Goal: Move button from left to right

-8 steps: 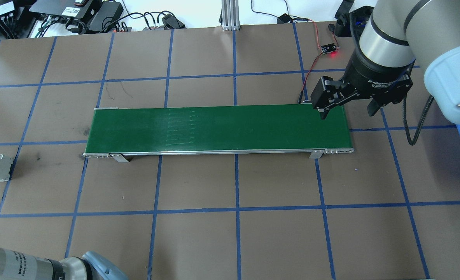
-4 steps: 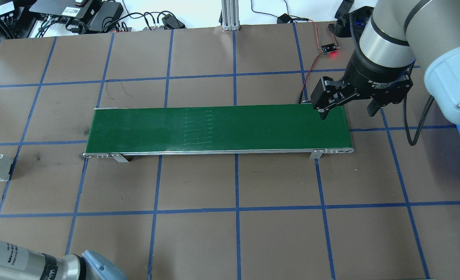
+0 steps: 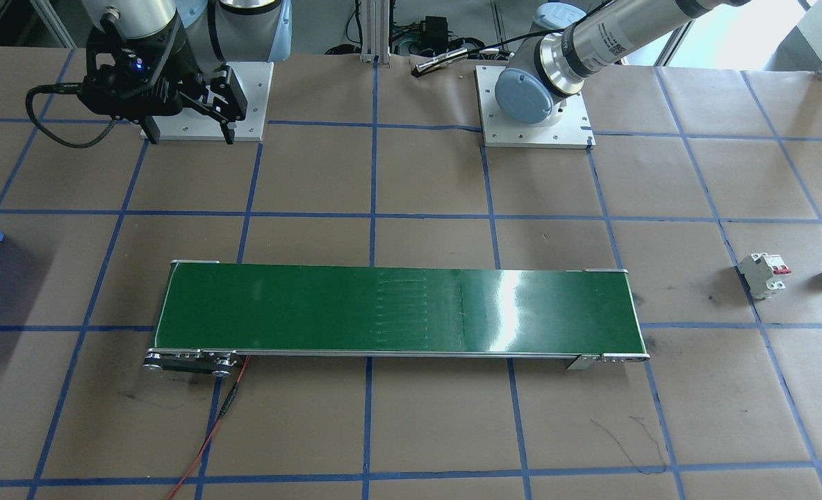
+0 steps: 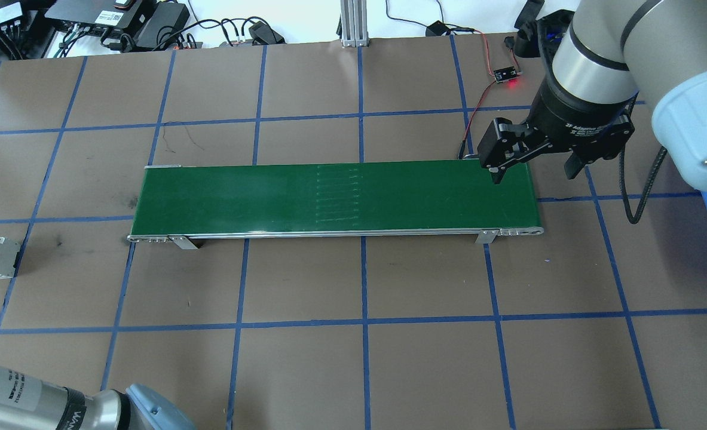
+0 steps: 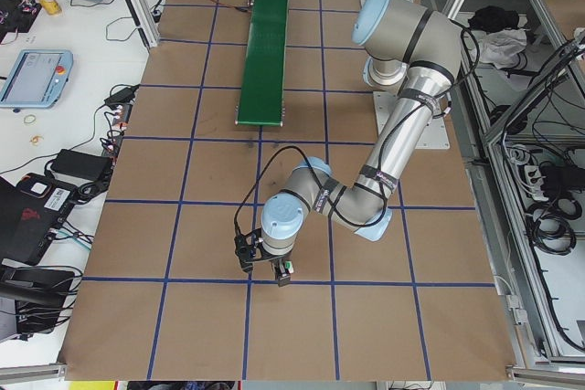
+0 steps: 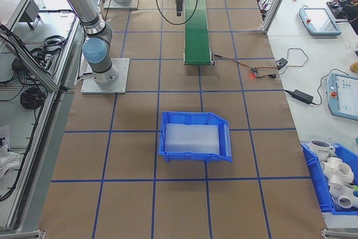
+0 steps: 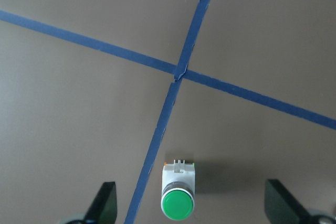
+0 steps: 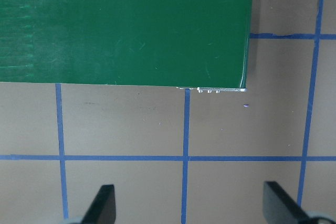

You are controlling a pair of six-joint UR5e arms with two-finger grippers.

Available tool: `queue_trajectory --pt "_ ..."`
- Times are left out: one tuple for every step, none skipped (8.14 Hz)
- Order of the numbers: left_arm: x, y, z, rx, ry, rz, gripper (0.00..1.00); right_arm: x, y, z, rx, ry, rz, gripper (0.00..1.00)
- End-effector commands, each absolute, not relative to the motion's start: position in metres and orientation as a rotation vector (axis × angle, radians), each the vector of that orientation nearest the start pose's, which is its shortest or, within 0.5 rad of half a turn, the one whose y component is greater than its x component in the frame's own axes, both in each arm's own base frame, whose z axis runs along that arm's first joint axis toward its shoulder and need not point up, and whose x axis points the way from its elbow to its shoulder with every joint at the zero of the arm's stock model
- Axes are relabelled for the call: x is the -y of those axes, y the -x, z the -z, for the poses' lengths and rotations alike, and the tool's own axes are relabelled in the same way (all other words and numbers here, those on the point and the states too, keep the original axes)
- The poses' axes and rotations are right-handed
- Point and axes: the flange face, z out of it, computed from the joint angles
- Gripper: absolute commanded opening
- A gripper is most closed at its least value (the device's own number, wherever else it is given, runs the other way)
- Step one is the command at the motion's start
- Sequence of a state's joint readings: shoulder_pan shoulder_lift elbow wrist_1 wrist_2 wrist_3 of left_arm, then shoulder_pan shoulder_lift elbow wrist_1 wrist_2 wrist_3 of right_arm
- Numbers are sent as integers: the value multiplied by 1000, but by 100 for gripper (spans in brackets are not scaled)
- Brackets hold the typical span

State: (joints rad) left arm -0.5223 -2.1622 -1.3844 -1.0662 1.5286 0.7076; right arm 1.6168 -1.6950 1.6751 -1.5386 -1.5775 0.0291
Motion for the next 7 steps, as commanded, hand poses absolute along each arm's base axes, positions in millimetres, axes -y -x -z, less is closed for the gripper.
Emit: queue_trajectory --pt "476 -547 -226 -3116 539 116 100 431 -153 -491 -3150 27 -19 100" --pt "476 -550 -213 -3123 526 98 100 431 -153 -491 -3148 27 -19 100" --pt "476 -550 -209 -3128 522 86 100 431 -153 -491 -3150 27 -19 100" --pt "475 -550 -208 -3129 525 81 100 431 -153 -491 -3150 27 -19 100" --pt "475 -549 -205 -3136 524 76 100 431 -153 -491 -3150 27 -19 100" --pt "474 -548 -204 -3139 525 69 100 431 -153 -491 -3150 27 -21 100" --pt "474 -548 -204 -3138 525 67 100 431 -153 -491 -3150 27 -21 100"
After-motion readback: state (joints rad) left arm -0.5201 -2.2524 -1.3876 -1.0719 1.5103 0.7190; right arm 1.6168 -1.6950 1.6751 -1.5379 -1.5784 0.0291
